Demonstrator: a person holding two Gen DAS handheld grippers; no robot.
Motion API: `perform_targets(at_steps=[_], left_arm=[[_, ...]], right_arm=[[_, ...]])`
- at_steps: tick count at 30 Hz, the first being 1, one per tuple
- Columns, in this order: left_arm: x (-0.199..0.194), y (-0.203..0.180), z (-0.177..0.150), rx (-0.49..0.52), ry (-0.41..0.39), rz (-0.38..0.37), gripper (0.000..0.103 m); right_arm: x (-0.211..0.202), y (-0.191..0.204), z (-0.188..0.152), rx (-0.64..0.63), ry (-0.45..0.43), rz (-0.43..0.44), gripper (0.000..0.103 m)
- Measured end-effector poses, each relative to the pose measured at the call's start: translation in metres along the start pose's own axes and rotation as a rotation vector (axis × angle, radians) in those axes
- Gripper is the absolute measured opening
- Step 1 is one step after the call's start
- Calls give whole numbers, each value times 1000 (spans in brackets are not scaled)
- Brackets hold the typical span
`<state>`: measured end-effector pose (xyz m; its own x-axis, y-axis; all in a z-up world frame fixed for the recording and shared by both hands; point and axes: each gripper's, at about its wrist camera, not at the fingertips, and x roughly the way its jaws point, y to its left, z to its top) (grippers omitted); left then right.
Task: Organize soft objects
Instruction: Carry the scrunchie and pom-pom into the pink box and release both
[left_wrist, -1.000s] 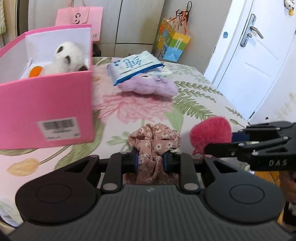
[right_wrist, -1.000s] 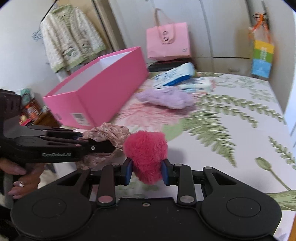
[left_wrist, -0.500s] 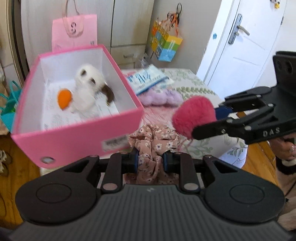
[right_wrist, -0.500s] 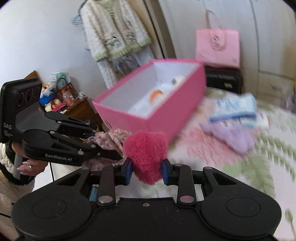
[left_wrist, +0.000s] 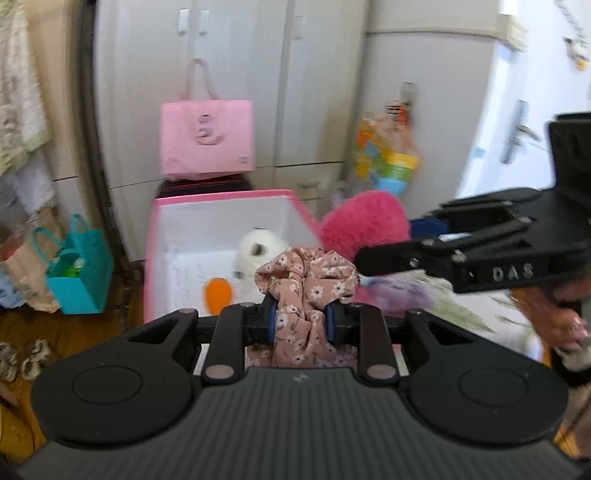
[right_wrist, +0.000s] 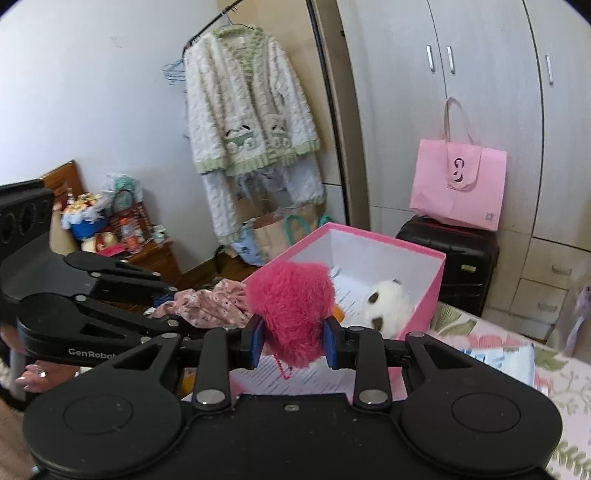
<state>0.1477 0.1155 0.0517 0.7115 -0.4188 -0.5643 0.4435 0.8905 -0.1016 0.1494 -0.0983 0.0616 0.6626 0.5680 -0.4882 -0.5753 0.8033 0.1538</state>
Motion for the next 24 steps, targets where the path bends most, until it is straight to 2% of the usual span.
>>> perform_targets(at_steps=[3, 8, 15, 17, 21, 22, 24], left_arm=[[26, 13, 3, -8, 19, 81, 23], [69, 34, 4, -54, 113, 97, 23], [98, 36, 8, -54, 165, 108, 27], [100, 35, 7, -56, 162, 116, 43], [91, 30, 6, -46, 129, 132, 49], [86, 28, 6, -40, 122, 132, 53], [77, 26, 6, -35, 106, 132, 55]], right_arm=[[29, -10, 2, -23, 13, -76, 37], [68, -24, -1, -83, 81, -186, 37], [100, -38, -6, -131, 169, -228, 39], [103, -40, -5, -132, 169, -211, 39], [98, -40, -6, -144, 137, -211, 43], [94, -36, -7, -161, 130, -205, 46], [87, -31, -9, -186, 112, -200, 58]])
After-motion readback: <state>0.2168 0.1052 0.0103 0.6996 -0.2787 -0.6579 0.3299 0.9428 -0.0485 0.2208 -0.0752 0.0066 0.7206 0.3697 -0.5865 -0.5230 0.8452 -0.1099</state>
